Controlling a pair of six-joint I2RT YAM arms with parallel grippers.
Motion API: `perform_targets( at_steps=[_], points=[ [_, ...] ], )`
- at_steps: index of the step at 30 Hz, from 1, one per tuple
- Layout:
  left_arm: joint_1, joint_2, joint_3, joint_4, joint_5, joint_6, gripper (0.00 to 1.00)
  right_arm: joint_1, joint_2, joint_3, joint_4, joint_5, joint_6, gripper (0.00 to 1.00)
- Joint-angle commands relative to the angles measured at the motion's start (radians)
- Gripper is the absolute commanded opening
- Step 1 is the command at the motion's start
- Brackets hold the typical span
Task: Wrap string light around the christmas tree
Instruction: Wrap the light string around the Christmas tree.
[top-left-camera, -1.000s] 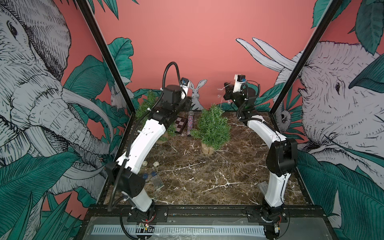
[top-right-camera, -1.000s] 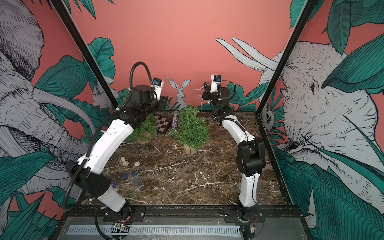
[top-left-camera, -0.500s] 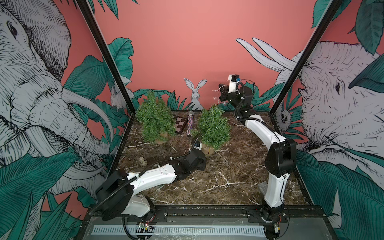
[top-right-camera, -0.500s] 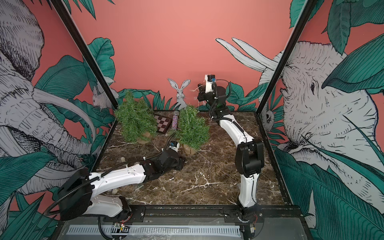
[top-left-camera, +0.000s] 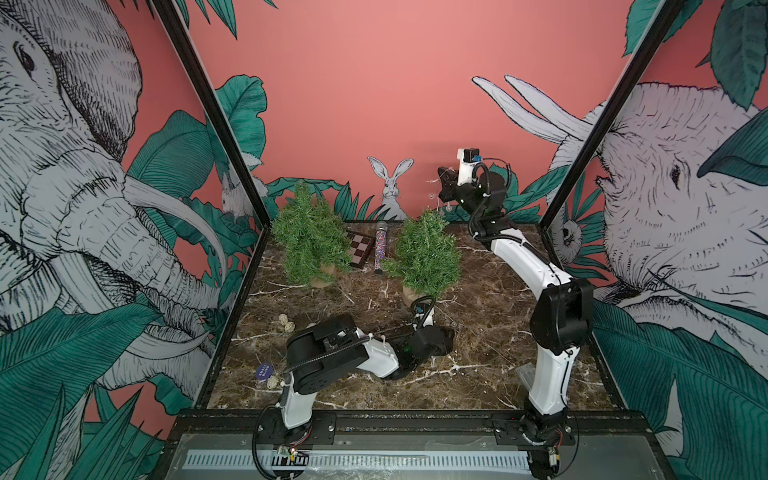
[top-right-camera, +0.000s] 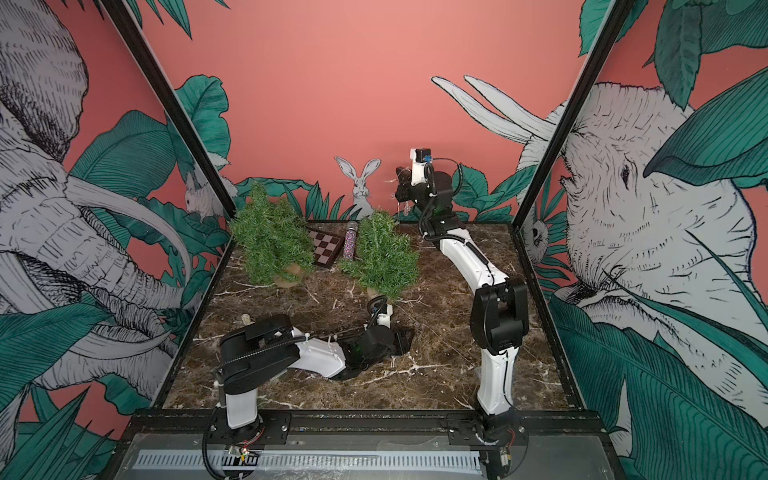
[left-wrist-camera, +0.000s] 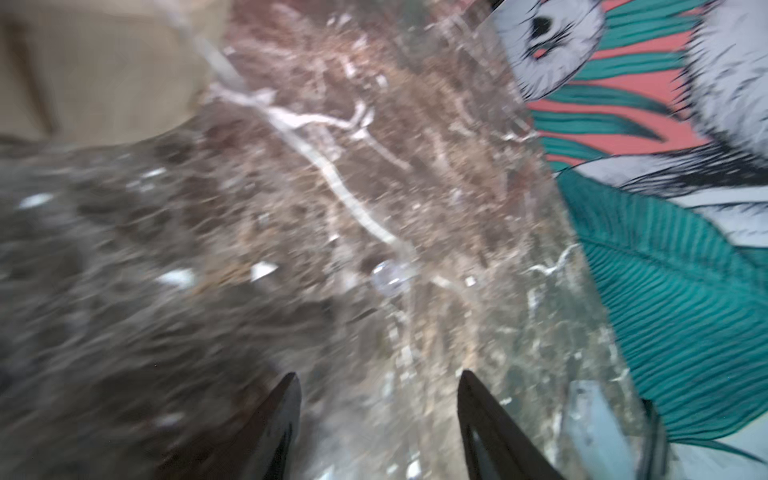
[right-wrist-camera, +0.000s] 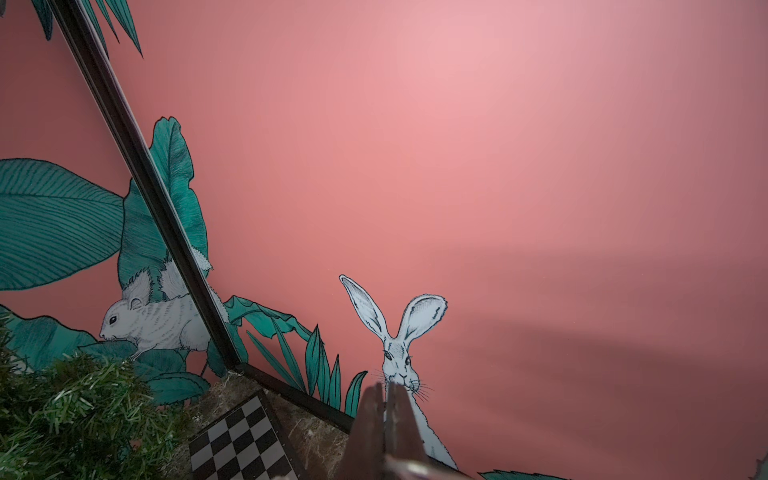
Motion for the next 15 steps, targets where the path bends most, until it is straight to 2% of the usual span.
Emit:
perform_targets(
  at_steps=[1,4,8,15],
  points=[
    [-0.010,0.031,0.043,0.109,-0.036,-0.065,0.64,0.005,-0.065,0.005,0.029,-0.006,-0.006,0.00],
    [-0.034,0.059,0.089,0.091,-0.004,-0.097,0.66,0.005,-0.072,0.003,0.024,-0.005,-0.017,0.00],
    [-0.065,0.085,0.108,0.040,0.025,-0.210,0.66,0.005,-0.079,-0.002,0.019,-0.004,-0.028,0.00],
    [-0.070,0.198,0.215,0.068,0.040,-0.284,0.67,0.005,-0.097,-0.030,0.027,0.003,-0.038,0.00]
  ],
)
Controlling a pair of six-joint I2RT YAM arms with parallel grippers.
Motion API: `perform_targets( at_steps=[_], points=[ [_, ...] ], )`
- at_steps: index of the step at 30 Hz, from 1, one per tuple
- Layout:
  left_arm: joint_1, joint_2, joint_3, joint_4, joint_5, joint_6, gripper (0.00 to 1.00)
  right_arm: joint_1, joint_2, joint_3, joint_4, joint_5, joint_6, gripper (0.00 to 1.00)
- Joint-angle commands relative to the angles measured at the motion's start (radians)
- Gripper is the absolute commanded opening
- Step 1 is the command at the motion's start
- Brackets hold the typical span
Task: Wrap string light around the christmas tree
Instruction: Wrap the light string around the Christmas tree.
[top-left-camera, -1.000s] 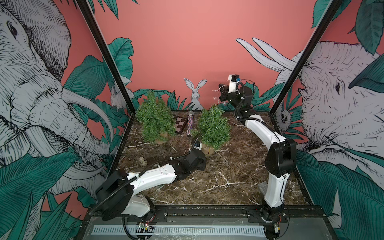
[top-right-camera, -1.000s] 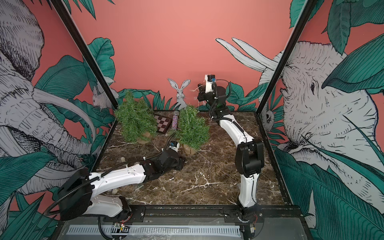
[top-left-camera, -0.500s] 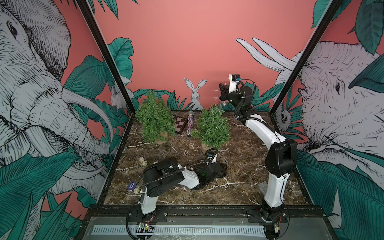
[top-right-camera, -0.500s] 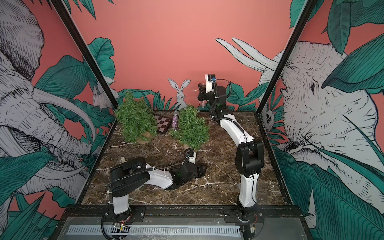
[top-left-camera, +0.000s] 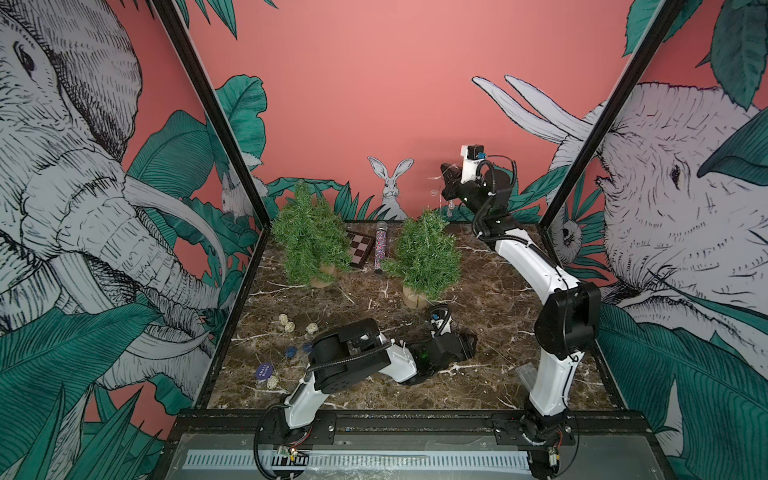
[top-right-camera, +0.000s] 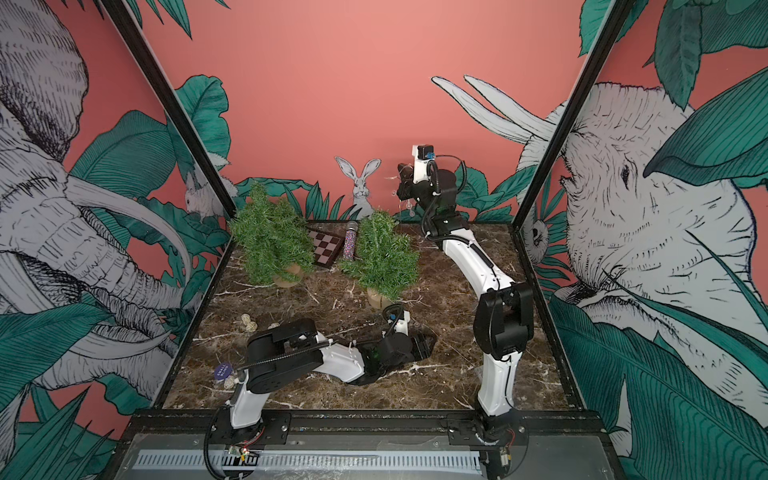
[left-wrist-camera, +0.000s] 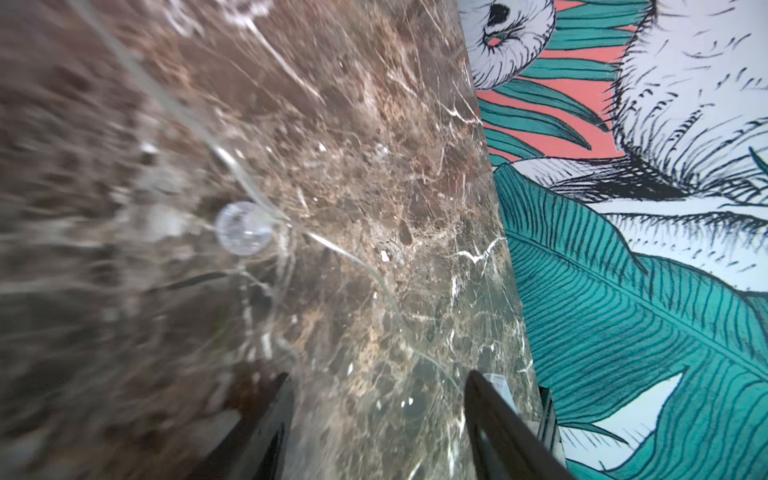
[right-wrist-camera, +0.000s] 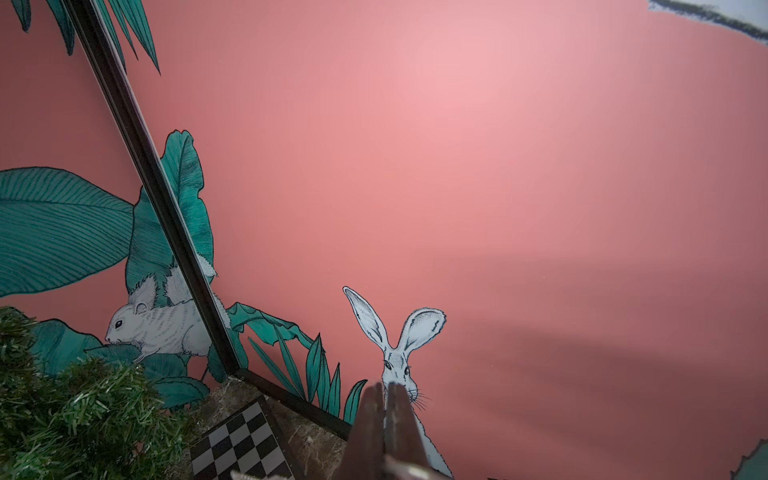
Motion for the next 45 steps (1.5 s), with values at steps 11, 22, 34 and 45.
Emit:
perform_targets(
  at_steps=[11,22,34,45],
  points=[
    [0.004,0.139,0.148,0.019,-0.021,-0.141,0.35,-0.005,-0.060,-0.021,0.039,0.002,-0.028,0.00],
    [0.072,-0.187,-0.228,0.011,0.034,-0.051,0.00,-0.004,-0.021,0.096,0.017,-0.019,-0.009,0.00],
    [0.225,-0.605,-0.441,-0.360,0.189,0.048,0.00,0.047,0.139,0.385,-0.077,-0.059,0.002,0.00],
    [0.581,-0.985,-0.463,-0.883,0.299,0.353,0.00,0.060,0.433,0.850,-0.213,-0.076,-0.016,0.00]
  ],
)
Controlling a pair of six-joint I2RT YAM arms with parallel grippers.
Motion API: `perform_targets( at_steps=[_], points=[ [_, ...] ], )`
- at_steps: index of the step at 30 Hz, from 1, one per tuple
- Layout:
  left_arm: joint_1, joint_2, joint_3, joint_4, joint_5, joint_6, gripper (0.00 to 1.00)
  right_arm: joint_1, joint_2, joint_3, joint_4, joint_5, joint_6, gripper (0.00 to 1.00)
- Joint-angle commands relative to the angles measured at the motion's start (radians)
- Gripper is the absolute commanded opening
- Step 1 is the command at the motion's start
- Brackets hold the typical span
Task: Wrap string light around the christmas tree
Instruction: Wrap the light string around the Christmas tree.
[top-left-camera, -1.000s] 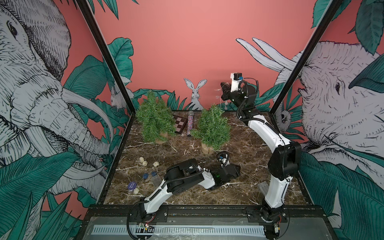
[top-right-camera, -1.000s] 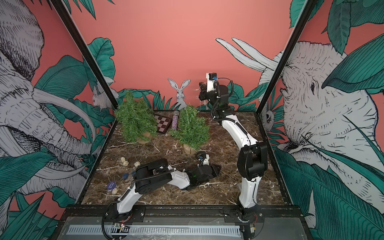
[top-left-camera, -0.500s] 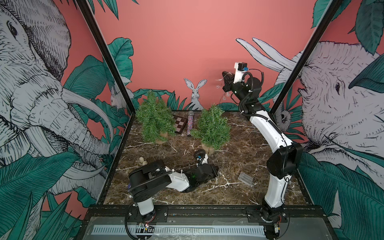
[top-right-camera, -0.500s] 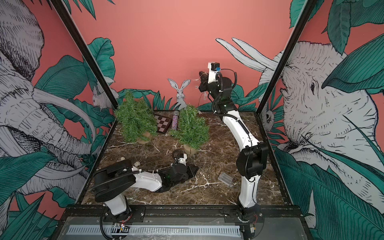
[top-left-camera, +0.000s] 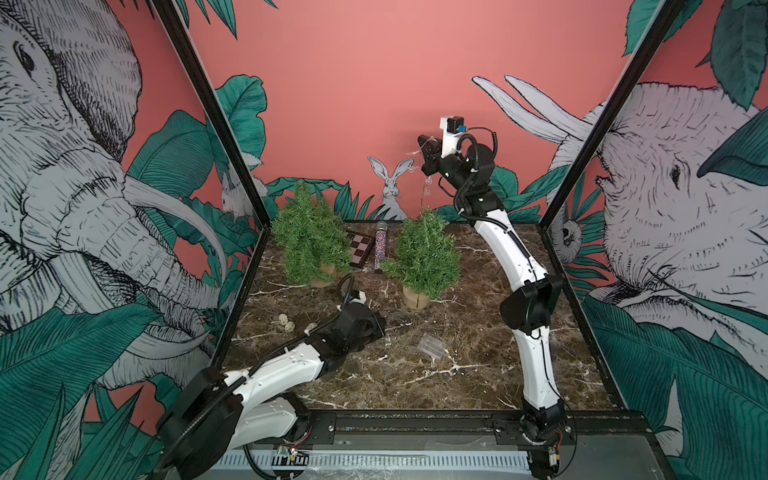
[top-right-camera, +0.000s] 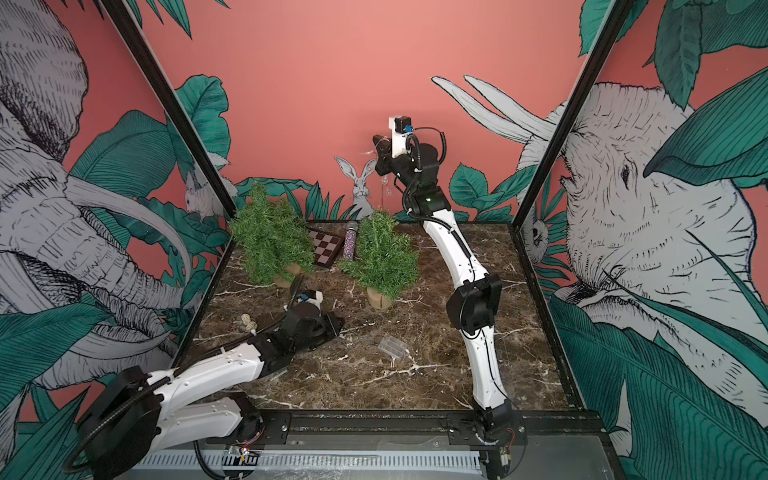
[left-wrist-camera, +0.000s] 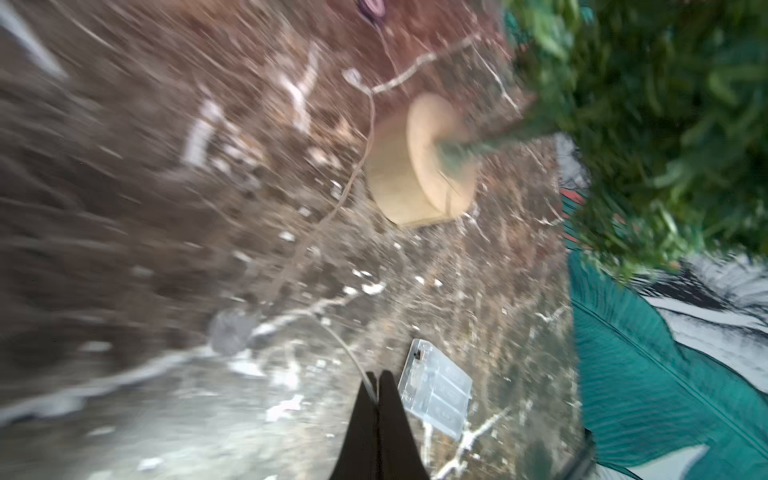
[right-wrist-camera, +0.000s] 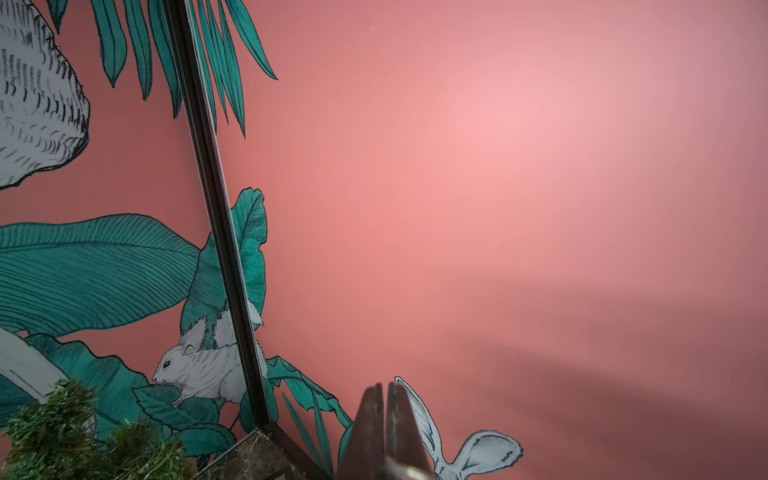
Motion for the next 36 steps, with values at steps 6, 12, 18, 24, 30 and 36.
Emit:
perform_targets(
  at_steps=[6,12,18,24,30,36],
  points=[
    [0.221,0.082,0.051,-0.232,0.184,0.201,0.00,0.002,0.098,0.028,0.091,-0.028,0.027,0.00],
    [0.268,0.042,0.125,-0.297,0.148,0.267,0.00,-0.001,0.155,0.100,0.063,-0.023,-0.017,0.00],
    [0.314,0.020,0.197,-0.331,0.156,0.331,0.00,-0.013,0.148,0.134,0.120,-0.011,-0.008,0.00],
    [0.373,0.049,0.322,-0.381,0.130,0.410,0.00,-0.040,0.127,0.159,0.207,0.057,0.012,0.00],
    [0.419,0.131,0.496,-0.378,0.085,0.444,0.00,-0.061,0.152,0.124,0.349,0.117,0.068,0.00],
    [0.419,0.198,0.666,-0.379,0.141,0.486,0.00,-0.090,0.152,0.139,0.385,0.146,0.094,0.00]
  ],
)
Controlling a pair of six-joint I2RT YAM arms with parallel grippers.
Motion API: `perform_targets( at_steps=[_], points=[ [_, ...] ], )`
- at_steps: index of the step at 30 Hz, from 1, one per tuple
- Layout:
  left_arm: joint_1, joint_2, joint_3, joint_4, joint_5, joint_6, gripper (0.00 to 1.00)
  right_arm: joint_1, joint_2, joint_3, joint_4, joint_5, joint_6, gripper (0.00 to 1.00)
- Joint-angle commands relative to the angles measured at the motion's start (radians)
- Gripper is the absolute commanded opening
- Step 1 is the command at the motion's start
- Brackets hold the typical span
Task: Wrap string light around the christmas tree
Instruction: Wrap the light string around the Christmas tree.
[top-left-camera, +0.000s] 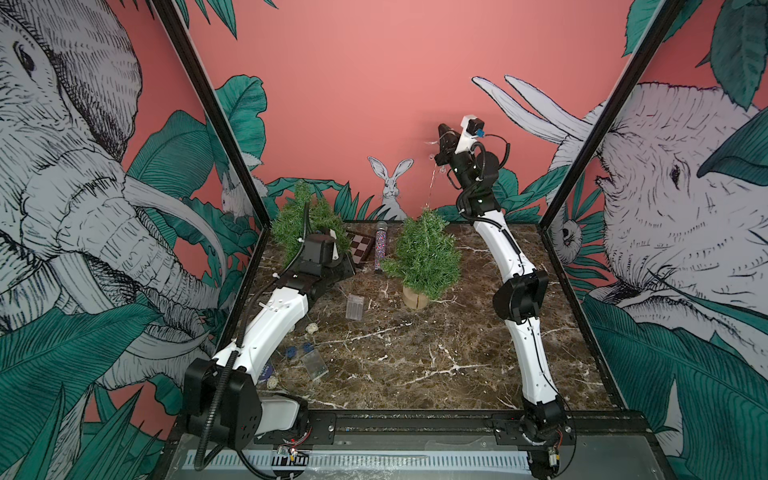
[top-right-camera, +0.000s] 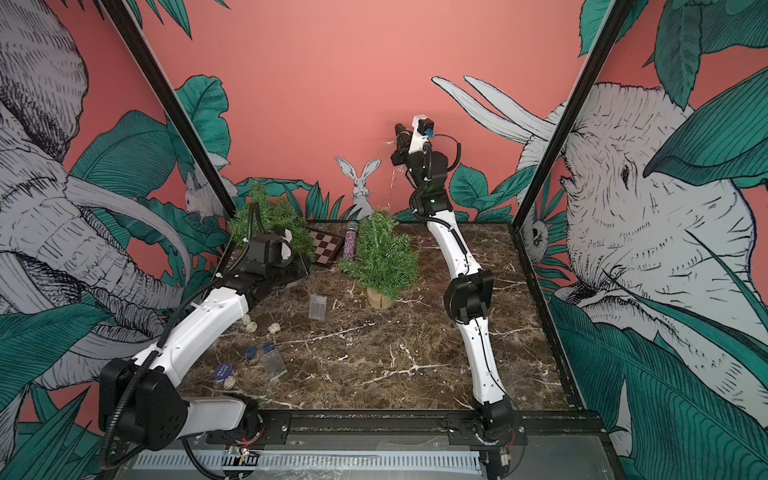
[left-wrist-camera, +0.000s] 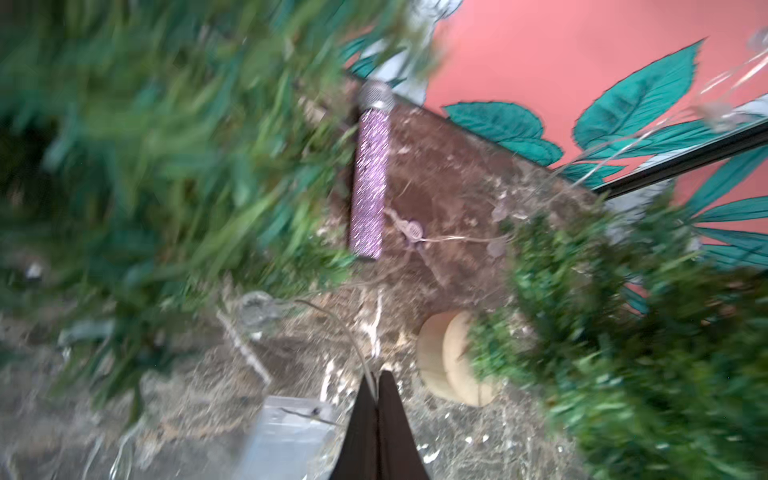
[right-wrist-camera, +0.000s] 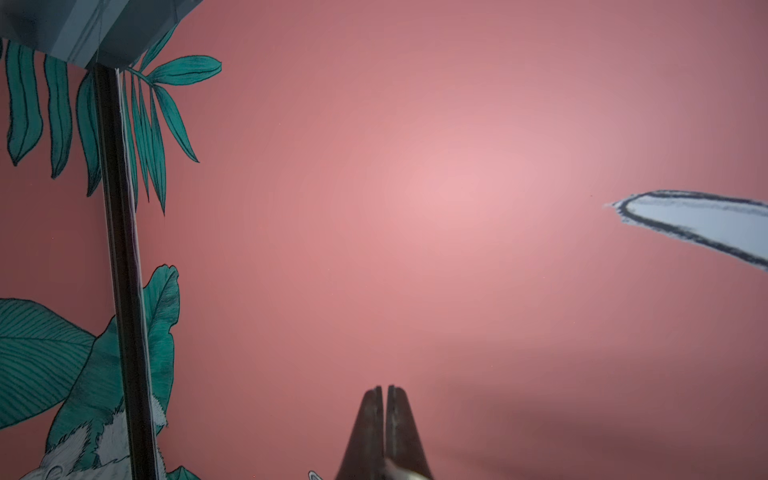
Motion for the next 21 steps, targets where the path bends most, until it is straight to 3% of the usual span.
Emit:
perform_targets(
  at_steps=[1,16,21],
  points=[
    [0.000,-0.002,0.075,-0.016,0.028,0.055,0.00,-0.018,-0.027,0.016,0.104,0.026,0.027,0.00],
    [0.001,-0.016,0.192,-0.032,0.153,0.113,0.00,-0.092,-0.150,0.028,0.097,-0.001,0.010,0.00],
    [-0.016,-0.056,0.205,-0.059,0.218,0.095,0.00,-0.140,-0.253,-0.123,0.173,-0.012,0.084,0.00]
  ],
)
